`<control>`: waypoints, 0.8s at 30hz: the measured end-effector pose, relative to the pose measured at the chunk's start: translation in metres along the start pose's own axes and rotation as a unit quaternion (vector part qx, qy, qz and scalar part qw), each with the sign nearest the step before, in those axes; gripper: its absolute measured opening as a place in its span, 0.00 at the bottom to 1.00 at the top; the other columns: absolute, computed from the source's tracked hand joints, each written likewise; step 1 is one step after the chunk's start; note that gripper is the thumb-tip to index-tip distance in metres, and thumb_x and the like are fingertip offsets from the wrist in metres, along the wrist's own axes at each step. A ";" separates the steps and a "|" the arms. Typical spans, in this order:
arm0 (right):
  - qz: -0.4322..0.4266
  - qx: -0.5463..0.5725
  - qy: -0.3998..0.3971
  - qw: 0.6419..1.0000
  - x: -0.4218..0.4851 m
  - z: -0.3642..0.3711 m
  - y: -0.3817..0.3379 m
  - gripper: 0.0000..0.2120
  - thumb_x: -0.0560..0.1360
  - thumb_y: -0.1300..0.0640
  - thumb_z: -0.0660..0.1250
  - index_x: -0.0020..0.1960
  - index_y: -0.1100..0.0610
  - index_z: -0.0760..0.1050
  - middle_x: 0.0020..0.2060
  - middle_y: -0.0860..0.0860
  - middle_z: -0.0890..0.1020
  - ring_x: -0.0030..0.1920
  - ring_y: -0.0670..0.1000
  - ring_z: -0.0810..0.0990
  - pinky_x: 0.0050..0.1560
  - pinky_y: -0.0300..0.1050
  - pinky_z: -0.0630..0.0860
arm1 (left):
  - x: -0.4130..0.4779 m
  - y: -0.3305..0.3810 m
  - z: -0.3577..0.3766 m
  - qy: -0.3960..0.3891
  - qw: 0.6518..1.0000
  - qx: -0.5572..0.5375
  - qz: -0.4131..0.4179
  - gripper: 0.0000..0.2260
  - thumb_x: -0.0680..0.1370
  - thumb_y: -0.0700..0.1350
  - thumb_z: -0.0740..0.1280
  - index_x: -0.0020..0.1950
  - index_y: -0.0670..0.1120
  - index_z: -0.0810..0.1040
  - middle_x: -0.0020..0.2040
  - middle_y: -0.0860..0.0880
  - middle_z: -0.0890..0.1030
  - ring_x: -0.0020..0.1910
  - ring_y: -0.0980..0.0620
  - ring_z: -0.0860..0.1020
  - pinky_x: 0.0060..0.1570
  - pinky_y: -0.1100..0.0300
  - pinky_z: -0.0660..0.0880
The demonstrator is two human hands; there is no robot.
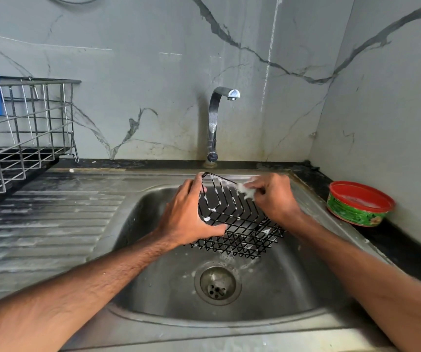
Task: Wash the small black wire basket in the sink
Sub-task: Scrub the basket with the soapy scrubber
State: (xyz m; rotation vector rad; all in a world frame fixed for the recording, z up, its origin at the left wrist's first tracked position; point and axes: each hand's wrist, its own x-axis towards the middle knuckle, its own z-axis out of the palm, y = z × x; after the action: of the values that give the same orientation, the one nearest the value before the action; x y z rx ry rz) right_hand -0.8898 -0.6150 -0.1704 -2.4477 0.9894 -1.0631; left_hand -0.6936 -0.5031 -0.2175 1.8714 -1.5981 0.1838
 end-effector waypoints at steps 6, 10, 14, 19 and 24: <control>-0.008 0.040 0.017 0.999 -0.001 0.000 -0.017 0.11 0.75 0.69 0.70 0.53 0.58 0.85 0.54 0.48 0.85 0.36 0.43 0.84 0.30 0.33 0.78 | 0.000 0.000 0.001 -0.007 1.000 -0.001 0.005 0.68 0.56 0.76 0.71 0.86 0.46 0.47 0.73 0.49 0.69 0.67 0.53 0.72 0.65 0.50 0.78; -0.132 0.091 0.034 0.986 -0.001 0.014 -0.049 0.13 0.73 0.69 0.71 0.53 0.57 0.86 0.53 0.51 0.87 0.51 0.44 0.86 0.51 0.37 0.83 | 0.000 0.001 0.003 -0.006 1.000 -0.005 0.005 0.68 0.59 0.70 0.81 0.86 0.46 0.47 0.77 0.47 0.67 0.72 0.49 0.71 0.68 0.43 0.77; -0.178 0.068 -0.004 0.982 -0.002 0.012 -0.050 0.15 0.70 0.74 0.65 0.42 0.58 0.86 0.45 0.49 0.87 0.46 0.44 0.86 0.46 0.44 0.83 | 0.000 0.000 0.002 -0.009 1.000 -0.003 0.001 0.68 0.59 0.68 0.83 0.86 0.45 0.47 0.77 0.47 0.67 0.73 0.48 0.71 0.69 0.42 0.76; -0.196 0.068 -0.077 0.975 -0.012 -0.009 -0.049 0.19 0.68 0.74 0.66 0.48 0.56 0.88 0.48 0.48 0.88 0.47 0.39 0.85 0.45 0.34 0.82 | 0.001 -0.006 0.003 -0.015 1.000 -0.009 -0.004 0.70 0.57 0.71 0.82 0.86 0.45 0.47 0.75 0.47 0.70 0.70 0.47 0.74 0.65 0.41 0.78; -0.196 0.085 -0.046 0.976 -0.006 -0.008 -0.047 0.17 0.69 0.75 0.67 0.47 0.57 0.88 0.48 0.48 0.88 0.46 0.34 0.83 0.45 0.32 0.81 | 0.001 -0.001 0.003 -0.020 1.000 -0.012 -0.002 0.69 0.59 0.69 0.82 0.86 0.48 0.45 0.79 0.46 0.65 0.73 0.47 0.70 0.68 0.42 0.76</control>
State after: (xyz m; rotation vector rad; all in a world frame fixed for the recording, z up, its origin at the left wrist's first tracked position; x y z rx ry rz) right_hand -0.8766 -0.5774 -0.1441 -2.5767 0.3744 -1.0852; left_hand -0.6932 -0.5059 -0.2200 1.8706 -1.6167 0.1263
